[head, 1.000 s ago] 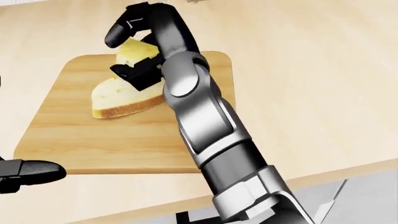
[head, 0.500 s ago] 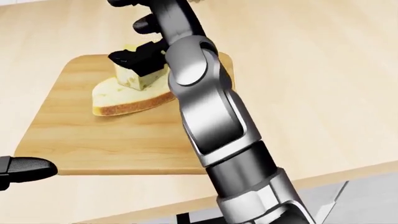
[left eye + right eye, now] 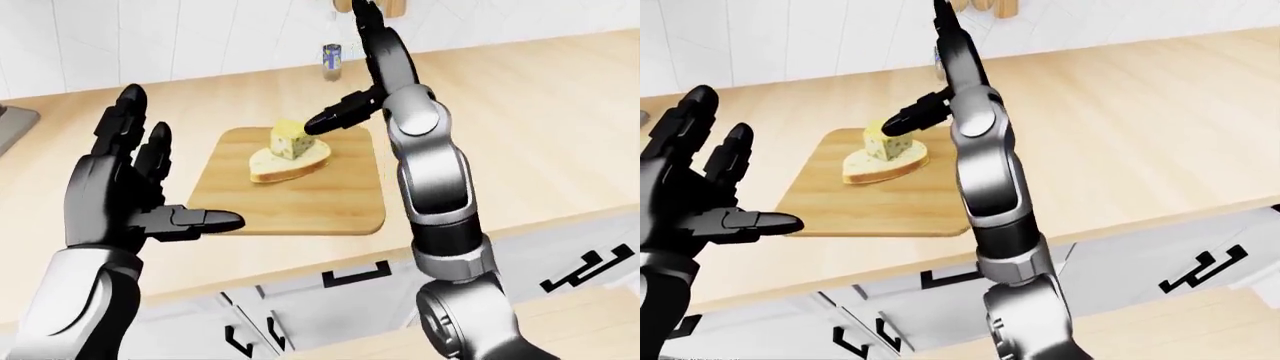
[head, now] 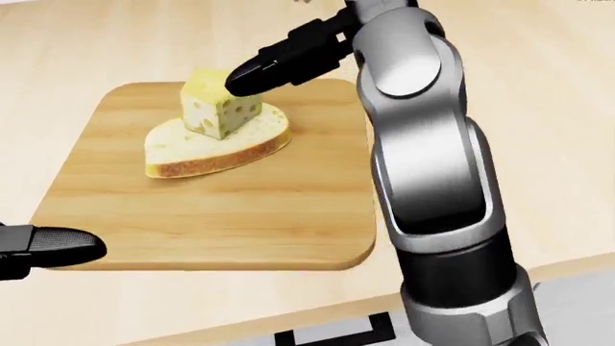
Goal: Pick up the wedge of cheese and place it on the slice of bread to prepare a simple cheese on bread dish.
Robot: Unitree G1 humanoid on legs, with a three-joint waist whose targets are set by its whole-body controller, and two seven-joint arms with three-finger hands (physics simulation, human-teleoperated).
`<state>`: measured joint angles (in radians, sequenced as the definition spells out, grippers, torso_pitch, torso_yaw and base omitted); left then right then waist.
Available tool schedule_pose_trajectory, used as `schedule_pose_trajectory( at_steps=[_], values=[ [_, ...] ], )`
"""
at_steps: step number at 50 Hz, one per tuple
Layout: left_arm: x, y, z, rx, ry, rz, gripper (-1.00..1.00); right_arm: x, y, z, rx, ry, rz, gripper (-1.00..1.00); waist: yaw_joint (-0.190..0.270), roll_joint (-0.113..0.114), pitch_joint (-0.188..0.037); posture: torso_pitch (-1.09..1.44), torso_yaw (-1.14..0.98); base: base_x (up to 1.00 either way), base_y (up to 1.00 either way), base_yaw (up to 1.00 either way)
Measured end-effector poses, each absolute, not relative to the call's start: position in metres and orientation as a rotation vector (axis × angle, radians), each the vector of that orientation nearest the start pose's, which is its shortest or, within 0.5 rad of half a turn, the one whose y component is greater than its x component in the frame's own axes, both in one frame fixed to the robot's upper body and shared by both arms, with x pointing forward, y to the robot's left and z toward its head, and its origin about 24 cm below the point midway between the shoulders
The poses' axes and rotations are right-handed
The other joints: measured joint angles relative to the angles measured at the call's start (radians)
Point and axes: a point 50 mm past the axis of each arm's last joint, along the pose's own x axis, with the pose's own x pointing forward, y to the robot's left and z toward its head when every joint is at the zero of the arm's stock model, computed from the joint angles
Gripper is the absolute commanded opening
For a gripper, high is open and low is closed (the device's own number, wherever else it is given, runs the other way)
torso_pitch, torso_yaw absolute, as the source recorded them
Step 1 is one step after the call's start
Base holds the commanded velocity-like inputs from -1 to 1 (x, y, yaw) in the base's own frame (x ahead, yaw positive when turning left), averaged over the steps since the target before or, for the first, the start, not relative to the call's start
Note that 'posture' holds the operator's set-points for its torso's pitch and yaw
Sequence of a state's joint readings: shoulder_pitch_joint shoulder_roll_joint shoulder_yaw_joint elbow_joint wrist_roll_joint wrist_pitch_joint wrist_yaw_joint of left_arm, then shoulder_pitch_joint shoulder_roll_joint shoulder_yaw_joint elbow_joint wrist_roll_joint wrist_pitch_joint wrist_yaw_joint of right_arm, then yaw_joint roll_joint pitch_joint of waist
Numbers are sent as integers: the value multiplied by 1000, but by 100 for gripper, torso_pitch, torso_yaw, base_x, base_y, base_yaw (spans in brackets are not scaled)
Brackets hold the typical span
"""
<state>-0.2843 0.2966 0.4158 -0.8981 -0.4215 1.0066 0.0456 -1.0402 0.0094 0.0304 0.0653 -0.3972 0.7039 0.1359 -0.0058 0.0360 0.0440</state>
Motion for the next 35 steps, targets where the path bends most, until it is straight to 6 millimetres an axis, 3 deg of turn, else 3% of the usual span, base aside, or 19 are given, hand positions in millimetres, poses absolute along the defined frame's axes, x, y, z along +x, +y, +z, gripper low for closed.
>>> schedule_pose_trajectory(
  at_steps=[27,35],
  values=[
    [213,214,249,42,-274,77,100,296,-196,278,-262,-257,-89,100,4,-20,3,0,0,0,0,0],
    [215,219,242,25,-251,94,100,286,-230,259,-205,-209,-152,100,5,-23,4,0,0,0,0,0]
  ],
)
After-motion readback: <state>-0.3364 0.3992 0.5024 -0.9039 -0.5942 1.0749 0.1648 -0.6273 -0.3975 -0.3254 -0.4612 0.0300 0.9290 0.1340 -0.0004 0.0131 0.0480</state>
